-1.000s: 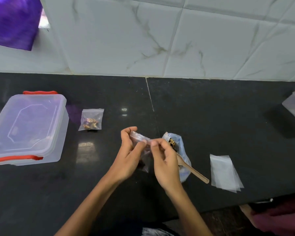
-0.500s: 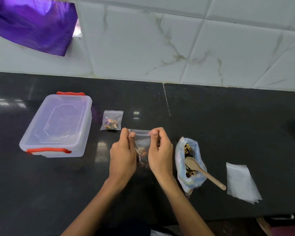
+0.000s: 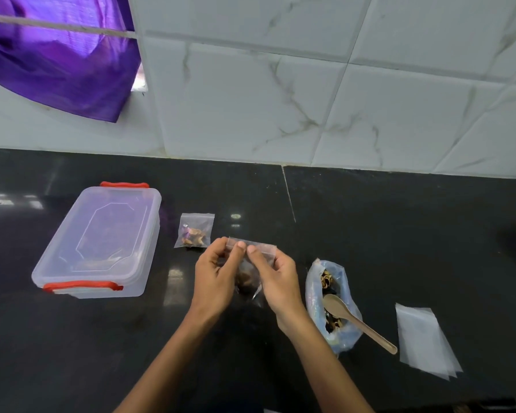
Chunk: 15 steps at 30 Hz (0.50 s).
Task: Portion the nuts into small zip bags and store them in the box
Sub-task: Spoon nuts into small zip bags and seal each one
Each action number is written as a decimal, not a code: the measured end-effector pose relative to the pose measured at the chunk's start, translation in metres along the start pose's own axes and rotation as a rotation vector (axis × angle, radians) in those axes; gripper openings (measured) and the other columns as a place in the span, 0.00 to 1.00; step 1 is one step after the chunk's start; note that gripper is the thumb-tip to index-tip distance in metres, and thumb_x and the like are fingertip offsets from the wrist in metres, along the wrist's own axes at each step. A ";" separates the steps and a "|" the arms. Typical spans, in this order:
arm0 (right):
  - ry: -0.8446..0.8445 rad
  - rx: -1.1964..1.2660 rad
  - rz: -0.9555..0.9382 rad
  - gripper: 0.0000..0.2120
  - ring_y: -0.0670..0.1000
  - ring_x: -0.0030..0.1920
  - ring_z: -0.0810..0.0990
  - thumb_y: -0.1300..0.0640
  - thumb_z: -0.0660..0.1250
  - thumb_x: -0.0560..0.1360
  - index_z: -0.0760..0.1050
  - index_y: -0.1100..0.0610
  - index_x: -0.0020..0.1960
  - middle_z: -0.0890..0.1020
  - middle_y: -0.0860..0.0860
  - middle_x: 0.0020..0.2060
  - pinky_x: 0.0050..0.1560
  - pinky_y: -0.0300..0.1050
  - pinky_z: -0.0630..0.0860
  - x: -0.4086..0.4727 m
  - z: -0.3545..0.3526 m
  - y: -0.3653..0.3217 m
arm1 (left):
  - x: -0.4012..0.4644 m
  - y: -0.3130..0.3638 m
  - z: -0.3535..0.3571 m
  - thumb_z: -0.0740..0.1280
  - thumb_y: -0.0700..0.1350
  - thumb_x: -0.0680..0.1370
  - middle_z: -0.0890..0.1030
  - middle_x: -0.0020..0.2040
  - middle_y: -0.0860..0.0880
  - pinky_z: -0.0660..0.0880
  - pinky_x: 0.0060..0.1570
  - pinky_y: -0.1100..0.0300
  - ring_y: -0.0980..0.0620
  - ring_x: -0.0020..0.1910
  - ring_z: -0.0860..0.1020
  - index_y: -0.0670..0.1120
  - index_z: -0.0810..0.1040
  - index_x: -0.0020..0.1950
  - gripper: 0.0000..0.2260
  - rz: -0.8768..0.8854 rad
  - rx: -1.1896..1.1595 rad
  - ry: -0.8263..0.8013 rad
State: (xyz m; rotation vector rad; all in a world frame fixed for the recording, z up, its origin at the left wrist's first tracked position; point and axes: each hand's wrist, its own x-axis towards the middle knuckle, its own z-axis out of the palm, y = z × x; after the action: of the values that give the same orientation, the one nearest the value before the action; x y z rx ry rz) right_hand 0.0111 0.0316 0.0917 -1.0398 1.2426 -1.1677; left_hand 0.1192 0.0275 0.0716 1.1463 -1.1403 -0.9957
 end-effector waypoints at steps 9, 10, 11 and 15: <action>-0.030 0.077 0.132 0.06 0.50 0.45 0.85 0.55 0.67 0.76 0.80 0.55 0.50 0.85 0.54 0.43 0.48 0.49 0.82 0.004 0.008 -0.004 | -0.002 0.009 -0.010 0.64 0.45 0.77 0.84 0.41 0.44 0.78 0.38 0.60 0.51 0.40 0.82 0.41 0.81 0.49 0.09 -0.138 -0.150 -0.085; -0.039 0.074 0.145 0.07 0.50 0.46 0.85 0.54 0.68 0.75 0.80 0.55 0.51 0.85 0.54 0.43 0.49 0.49 0.82 0.004 0.008 -0.003 | -0.002 0.009 -0.011 0.64 0.44 0.77 0.84 0.41 0.44 0.78 0.38 0.61 0.51 0.40 0.83 0.41 0.81 0.49 0.09 -0.127 -0.135 -0.078; -0.049 0.067 0.152 0.08 0.49 0.46 0.85 0.53 0.68 0.75 0.80 0.55 0.51 0.85 0.53 0.44 0.49 0.48 0.82 0.005 0.007 -0.002 | -0.002 0.009 -0.012 0.64 0.43 0.77 0.84 0.42 0.44 0.78 0.38 0.62 0.50 0.41 0.83 0.40 0.81 0.49 0.09 -0.117 -0.126 -0.067; -0.090 0.116 0.192 0.11 0.52 0.48 0.84 0.52 0.67 0.75 0.79 0.57 0.54 0.85 0.55 0.46 0.46 0.44 0.80 0.006 0.007 0.002 | -0.002 0.010 -0.012 0.64 0.39 0.78 0.83 0.41 0.41 0.80 0.37 0.60 0.48 0.40 0.83 0.37 0.79 0.48 0.07 -0.118 -0.121 -0.002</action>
State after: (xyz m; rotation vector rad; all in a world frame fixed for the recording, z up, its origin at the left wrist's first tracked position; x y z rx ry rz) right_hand 0.0182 0.0258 0.0899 -0.8579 1.1626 -1.0221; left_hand 0.1311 0.0333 0.0806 1.1256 -1.0094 -1.1416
